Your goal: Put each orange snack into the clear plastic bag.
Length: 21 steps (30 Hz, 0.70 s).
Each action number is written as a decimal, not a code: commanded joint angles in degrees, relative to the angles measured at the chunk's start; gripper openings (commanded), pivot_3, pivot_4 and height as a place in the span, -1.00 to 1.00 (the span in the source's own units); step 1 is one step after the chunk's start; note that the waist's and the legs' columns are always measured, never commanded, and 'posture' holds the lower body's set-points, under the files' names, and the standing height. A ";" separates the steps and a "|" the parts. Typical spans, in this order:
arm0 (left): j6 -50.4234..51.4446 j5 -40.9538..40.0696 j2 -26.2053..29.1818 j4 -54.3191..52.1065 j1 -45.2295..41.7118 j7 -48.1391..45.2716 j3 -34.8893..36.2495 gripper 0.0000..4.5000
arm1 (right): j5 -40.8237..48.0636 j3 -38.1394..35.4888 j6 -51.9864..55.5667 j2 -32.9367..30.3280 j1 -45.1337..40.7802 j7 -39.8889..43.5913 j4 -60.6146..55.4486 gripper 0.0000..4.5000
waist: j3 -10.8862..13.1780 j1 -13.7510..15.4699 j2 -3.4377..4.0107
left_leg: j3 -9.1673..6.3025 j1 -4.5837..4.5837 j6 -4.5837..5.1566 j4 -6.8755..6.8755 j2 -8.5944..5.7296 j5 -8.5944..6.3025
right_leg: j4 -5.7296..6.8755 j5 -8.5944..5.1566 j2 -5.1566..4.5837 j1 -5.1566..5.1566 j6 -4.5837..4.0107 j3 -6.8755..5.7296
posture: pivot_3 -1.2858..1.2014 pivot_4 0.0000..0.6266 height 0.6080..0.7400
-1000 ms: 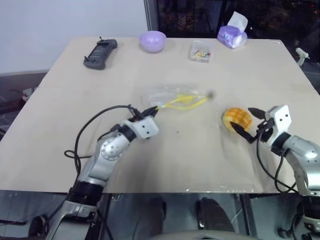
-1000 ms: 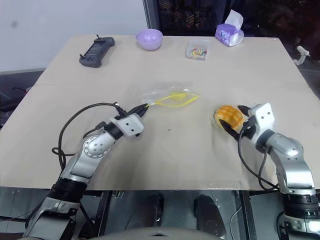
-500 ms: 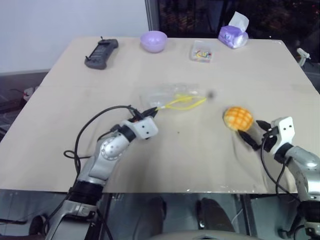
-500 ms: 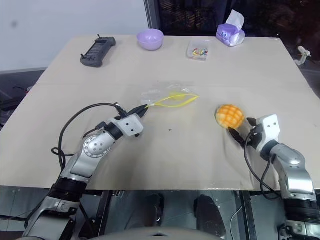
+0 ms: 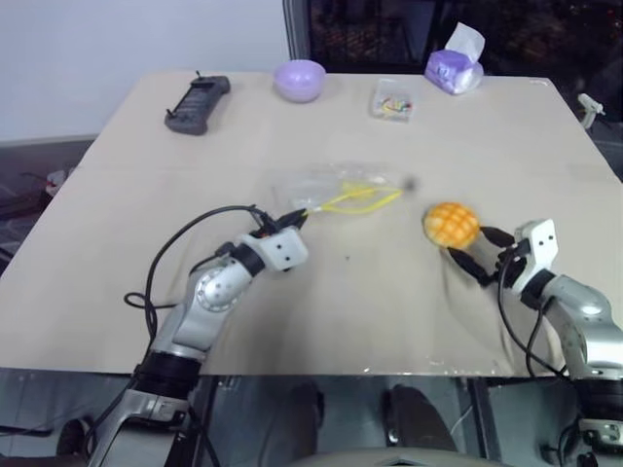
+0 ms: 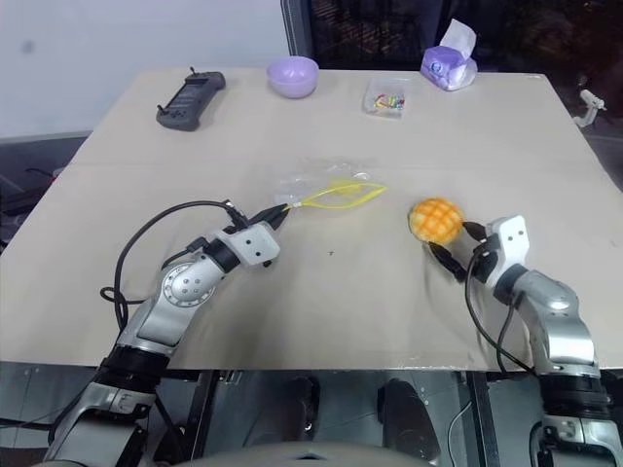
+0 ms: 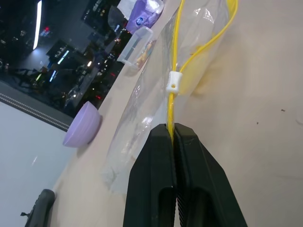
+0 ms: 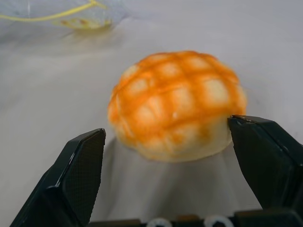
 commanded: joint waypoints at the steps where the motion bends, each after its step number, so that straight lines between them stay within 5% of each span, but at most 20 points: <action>1: -0.52 -0.45 0.24 -1.41 -0.23 0.21 0.19 -1.00 | -0.47 0.54 -0.70 0.09 -1.35 -0.16 0.43 0.99 | 0.00 0.05 0.00 | -0.02 0.00 0.00 0.00 0.00 0.00 | 0.00 0.00 0.00 0.00 0.00 -0.02 | 0.03 -0.52 1.00; 6: -0.30 -0.38 0.21 -1.70 0.03 0.24 0.22 -1.00 | -1.35 1.75 -0.50 0.81 -2.66 -1.00 1.28 0.99 | 0.00 -0.01 0.00 | 0.01 -0.01 0.00 0.00 0.00 0.00 | -0.01 0.00 0.00 0.00 0.00 0.01 | 0.03 -0.52 1.00; 11: -0.12 -0.38 0.21 -1.95 0.39 0.22 0.22 -1.00 | -2.59 2.79 -1.32 1.26 -2.98 -1.48 2.15 0.42 | 0.00 0.00 0.00 | 0.00 -0.01 0.00 0.00 0.00 0.00 | -0.01 0.00 0.00 0.00 0.00 0.00 | 0.03 -0.52 1.00; 18: -0.21 -0.32 0.05 -1.73 0.35 0.30 0.06 -1.00 | -2.73 2.80 -1.32 1.17 -2.77 -1.67 1.98 -0.86 | 0.00 0.03 0.00 | -0.01 -0.01 0.00 0.00 0.00 0.00 | 0.00 0.00 0.00 0.00 0.00 0.00 | 0.03 -0.52 1.00; 21: -0.30 -0.34 -0.05 -1.56 0.21 0.30 -0.04 -1.00 | -2.19 2.77 -0.33 0.84 -2.64 -1.27 0.97 -0.98 | 0.00 0.02 0.00 | -0.01 -0.01 0.00 0.00 0.00 0.00 | -0.01 0.00 0.00 0.00 0.00 0.00 | 0.03 -0.52 1.00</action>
